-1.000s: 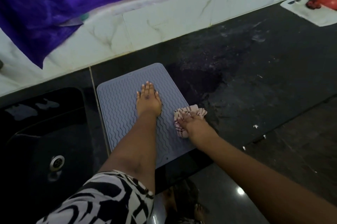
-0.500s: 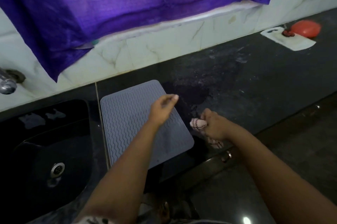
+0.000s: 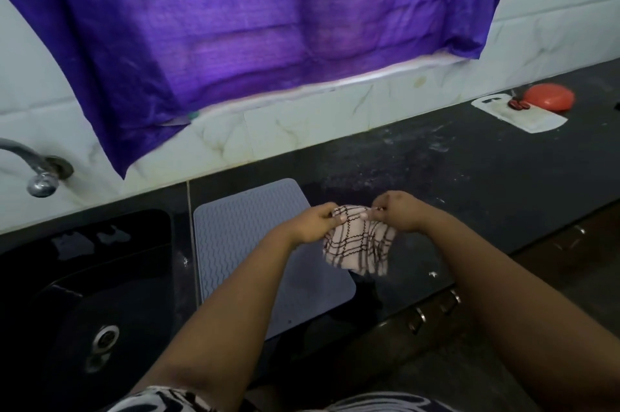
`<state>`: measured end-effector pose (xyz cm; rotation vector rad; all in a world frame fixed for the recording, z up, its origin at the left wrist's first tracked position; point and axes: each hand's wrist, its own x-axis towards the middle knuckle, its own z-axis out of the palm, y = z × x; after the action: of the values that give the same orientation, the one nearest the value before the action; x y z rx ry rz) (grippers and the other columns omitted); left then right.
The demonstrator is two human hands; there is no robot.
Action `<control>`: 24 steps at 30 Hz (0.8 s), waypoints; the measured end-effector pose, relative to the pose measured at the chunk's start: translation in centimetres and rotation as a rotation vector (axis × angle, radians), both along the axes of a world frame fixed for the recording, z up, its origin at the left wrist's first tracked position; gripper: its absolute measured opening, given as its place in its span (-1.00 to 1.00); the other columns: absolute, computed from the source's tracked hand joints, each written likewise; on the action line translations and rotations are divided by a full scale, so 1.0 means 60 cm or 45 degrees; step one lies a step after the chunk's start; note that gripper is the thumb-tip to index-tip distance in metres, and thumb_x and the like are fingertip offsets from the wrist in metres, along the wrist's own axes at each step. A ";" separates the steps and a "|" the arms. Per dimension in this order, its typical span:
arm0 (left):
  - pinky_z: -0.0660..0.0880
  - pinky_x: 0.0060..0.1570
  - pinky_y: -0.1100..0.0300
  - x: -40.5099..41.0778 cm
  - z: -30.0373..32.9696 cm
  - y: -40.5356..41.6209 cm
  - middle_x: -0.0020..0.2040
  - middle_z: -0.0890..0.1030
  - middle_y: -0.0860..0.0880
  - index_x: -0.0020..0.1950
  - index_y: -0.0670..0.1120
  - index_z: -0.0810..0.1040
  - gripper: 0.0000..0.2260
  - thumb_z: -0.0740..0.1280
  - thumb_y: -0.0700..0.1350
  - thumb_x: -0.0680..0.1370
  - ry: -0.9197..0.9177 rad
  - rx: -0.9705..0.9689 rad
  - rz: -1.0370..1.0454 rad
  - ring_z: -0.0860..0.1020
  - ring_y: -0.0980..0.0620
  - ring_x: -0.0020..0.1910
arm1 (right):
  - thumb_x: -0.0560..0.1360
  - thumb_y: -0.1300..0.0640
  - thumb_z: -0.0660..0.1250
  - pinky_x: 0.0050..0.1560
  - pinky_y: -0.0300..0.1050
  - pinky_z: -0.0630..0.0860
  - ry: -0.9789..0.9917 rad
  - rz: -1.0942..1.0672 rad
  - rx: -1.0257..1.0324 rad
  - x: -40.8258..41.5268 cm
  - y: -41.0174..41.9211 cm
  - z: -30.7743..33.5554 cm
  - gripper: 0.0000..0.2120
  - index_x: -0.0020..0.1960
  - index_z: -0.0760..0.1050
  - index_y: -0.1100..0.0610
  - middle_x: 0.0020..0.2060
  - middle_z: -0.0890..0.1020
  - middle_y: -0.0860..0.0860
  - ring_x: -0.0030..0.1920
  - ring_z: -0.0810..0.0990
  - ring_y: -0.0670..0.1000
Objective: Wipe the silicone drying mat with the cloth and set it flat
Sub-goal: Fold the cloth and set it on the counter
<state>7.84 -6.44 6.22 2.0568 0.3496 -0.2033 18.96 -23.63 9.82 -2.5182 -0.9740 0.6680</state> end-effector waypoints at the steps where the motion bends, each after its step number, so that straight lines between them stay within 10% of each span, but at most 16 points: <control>1: 0.50 0.20 0.00 -0.003 -0.005 -0.003 0.16 0.57 -0.09 0.27 -0.08 0.45 -0.74 0.19 0.00 0.65 0.012 -0.178 0.063 0.54 -0.05 0.16 | 0.55 -0.15 0.22 -0.18 -0.15 0.43 0.062 0.007 0.047 0.000 0.002 0.002 -0.65 -0.15 0.54 0.11 -0.19 0.59 0.04 -0.10 0.55 0.04; 6: 0.55 0.13 0.09 -0.008 -0.038 0.003 0.22 0.58 -0.11 0.40 -0.11 0.40 -0.69 0.18 -0.19 0.65 -0.104 -1.030 0.149 0.56 -0.02 0.17 | 0.55 -0.20 0.18 0.21 0.08 0.50 0.618 -0.242 0.436 0.019 -0.009 -0.004 -0.58 0.10 0.59 0.11 0.00 0.69 0.09 0.07 0.63 0.11; 10: 0.58 0.08 0.10 -0.005 -0.039 0.015 0.15 0.61 -0.06 0.35 -0.14 0.42 -0.64 0.19 -0.39 0.59 -0.102 -1.022 0.075 0.58 -0.02 0.13 | 0.53 -0.20 0.22 0.23 0.15 0.49 0.746 -0.286 0.476 0.031 -0.005 -0.017 -0.58 0.15 0.58 0.10 0.06 0.69 0.11 0.13 0.63 0.15; 15: 0.51 -0.13 0.17 0.015 -0.055 0.006 -0.11 0.54 -0.09 -0.03 -0.11 0.44 -0.77 0.41 -0.33 0.43 -0.321 0.108 0.336 0.50 0.04 -0.15 | 0.54 -0.19 0.20 0.13 0.02 0.52 0.458 -0.155 0.381 0.029 0.013 -0.033 -0.71 -0.06 0.58 -0.02 -0.05 0.66 0.01 0.08 0.61 0.08; 24: 0.49 0.05 0.15 0.005 -0.038 -0.031 -0.08 0.60 -0.05 0.08 -0.14 0.54 -0.73 0.29 0.06 0.58 -0.200 -0.806 0.507 0.55 0.02 -0.04 | 0.58 -0.08 0.19 -0.08 -0.06 0.41 -0.109 -0.093 0.400 0.028 0.019 -0.040 -0.65 0.00 0.52 0.22 -0.09 0.58 0.15 -0.03 0.55 0.12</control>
<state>8.12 -8.31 3.93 1.3381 0.5133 0.0863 20.66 -22.46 7.41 -2.3057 -0.9292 0.3555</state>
